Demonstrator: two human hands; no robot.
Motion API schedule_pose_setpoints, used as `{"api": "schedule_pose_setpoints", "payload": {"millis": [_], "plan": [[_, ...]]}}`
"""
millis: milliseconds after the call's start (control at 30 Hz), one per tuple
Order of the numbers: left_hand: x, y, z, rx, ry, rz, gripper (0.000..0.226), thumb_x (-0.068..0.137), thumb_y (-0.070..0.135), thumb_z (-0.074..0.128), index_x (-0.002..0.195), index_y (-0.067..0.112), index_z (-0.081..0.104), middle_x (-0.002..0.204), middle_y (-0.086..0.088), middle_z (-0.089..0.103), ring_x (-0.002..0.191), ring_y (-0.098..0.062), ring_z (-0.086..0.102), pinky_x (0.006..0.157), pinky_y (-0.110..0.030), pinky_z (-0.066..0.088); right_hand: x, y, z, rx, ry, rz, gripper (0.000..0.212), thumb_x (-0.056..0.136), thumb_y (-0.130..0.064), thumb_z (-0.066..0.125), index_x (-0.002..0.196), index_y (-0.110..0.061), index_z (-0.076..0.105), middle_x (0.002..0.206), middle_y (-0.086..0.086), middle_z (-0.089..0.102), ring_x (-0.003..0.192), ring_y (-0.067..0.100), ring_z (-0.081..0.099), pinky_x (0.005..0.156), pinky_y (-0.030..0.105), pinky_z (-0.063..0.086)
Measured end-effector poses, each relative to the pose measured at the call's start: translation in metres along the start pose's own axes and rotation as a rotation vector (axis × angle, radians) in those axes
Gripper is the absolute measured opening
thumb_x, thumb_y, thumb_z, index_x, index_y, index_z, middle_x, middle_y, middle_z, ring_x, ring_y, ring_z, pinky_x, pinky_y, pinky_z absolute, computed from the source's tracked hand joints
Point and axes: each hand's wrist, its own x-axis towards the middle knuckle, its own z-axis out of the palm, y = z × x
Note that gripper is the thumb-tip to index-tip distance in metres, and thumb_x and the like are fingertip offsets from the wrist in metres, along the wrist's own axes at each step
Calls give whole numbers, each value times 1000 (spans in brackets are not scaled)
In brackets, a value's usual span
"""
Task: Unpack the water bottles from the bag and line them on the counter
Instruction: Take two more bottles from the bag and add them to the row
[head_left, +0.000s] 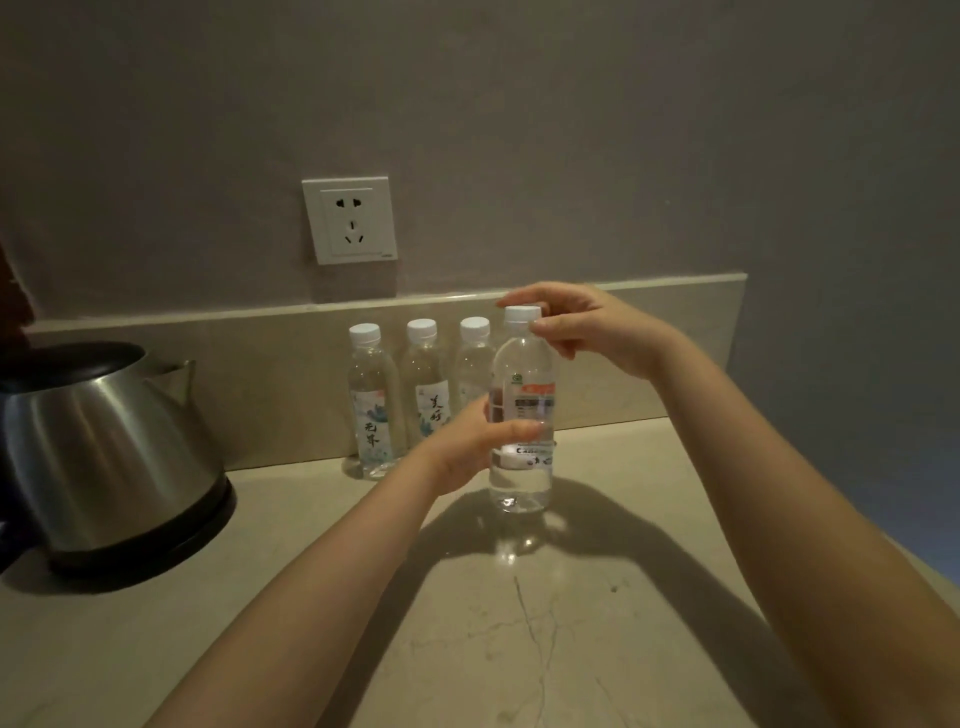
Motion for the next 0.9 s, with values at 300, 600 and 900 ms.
{"api": "schedule_pose_setpoints", "payload": {"millis": [300, 600, 900], "plan": [[22, 42, 1, 467, 396, 179, 32, 81, 33, 72, 107, 15, 64, 98, 1, 68, 91, -14, 65, 80, -28, 54, -1, 29, -28, 7, 332, 80, 11, 85, -25, 67, 90, -20, 58, 74, -6, 52, 57, 3, 44, 48, 14, 35], [42, 76, -40, 1369, 658, 217, 39, 90, 36, 54, 125, 20, 58, 127, -1, 59, 119, -22, 48, 100, -42, 34, 44, 71, -1, -103, 616, 189, 29, 76, -34, 74, 79, -21, 49, 69, -9, 47, 62, 7, 43, 55, 23, 36], [44, 76, -49, 1236, 603, 127, 32, 87, 38, 61, 114, 25, 68, 112, 5, 68, 107, -20, 59, 96, -41, 43, 38, 77, 9, 32, 444, 238, 46, 78, -31, 74, 116, -14, 52, 73, -2, 45, 61, 11, 44, 52, 24, 38]]}}
